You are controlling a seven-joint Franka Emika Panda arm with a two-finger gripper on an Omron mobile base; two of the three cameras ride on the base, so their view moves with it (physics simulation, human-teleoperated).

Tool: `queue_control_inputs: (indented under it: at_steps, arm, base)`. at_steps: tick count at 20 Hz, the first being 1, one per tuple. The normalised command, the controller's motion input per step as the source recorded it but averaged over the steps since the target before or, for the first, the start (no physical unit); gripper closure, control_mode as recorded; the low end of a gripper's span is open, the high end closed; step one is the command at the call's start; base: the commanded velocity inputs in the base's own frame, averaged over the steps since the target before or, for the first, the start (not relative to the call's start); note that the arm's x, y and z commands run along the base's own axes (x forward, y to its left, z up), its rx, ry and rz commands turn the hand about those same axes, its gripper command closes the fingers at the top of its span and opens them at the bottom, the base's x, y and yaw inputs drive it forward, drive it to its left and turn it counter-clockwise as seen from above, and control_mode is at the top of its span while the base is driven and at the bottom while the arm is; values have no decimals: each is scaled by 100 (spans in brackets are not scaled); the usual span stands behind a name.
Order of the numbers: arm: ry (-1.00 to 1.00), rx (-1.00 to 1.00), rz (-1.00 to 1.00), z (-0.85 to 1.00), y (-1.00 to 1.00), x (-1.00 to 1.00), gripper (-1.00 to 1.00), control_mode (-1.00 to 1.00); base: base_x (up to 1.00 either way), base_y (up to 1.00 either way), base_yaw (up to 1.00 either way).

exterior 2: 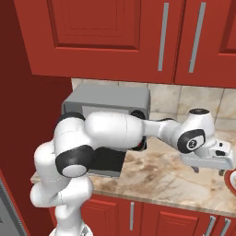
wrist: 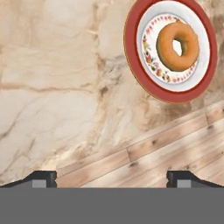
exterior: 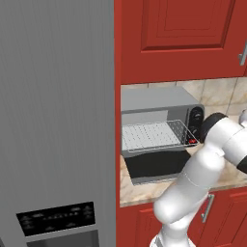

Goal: Pick up the bagel from the plate, place it on the toaster oven rack, close the door, and set the timer.

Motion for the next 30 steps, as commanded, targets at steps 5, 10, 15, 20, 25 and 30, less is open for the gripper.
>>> queue_control_inputs:
  at_steps: [5,10,15,20,25,30]
  arm:
    - [16,-2,0,-10,-37,2,-100,-100]
    - [8,0,0,-1,-33,2,-100,-100]
    - [1,0,1,0,-33,3,-100,-100]
    - [0,0,4,-6,-15,0,-100,-100]
    - [0,0,8,-31,0,0,-100,-100]
    - [-6,0,13,-53,-1,0,-100,-100]
  base:
    - [0,0,0]
    - [0,0,0]
    - [0,0,0]
    - [0,0,0]
    - [0,0,0]
    - [0,0,0]
